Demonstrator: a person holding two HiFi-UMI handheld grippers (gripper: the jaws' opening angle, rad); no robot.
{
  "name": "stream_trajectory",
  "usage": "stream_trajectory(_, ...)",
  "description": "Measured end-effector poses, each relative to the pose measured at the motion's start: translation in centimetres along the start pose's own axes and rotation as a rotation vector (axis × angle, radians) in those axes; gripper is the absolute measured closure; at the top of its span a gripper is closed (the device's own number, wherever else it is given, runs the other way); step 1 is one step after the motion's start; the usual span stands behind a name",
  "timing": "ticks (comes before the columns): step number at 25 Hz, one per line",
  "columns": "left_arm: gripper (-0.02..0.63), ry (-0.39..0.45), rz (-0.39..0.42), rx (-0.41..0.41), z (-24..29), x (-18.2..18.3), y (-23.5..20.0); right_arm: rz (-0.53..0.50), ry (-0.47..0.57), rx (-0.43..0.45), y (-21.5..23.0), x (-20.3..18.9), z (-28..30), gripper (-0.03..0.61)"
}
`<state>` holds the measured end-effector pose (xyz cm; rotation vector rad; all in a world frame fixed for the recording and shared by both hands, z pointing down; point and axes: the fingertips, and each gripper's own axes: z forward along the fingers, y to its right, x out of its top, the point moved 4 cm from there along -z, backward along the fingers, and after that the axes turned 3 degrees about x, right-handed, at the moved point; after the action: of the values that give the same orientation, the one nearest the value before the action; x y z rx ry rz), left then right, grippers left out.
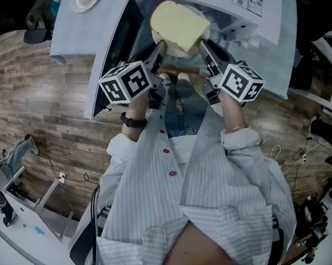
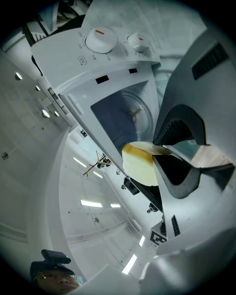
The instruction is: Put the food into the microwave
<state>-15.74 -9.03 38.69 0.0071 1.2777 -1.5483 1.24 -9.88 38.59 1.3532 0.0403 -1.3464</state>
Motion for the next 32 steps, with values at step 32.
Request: stream_trajectory(32, 0.544, -0.14, 0.042, 0.03, 9.1, -3.2, -3.5, -0.005, -0.012, -0.154, 8.2, -1.7, 2.2, 0.499)
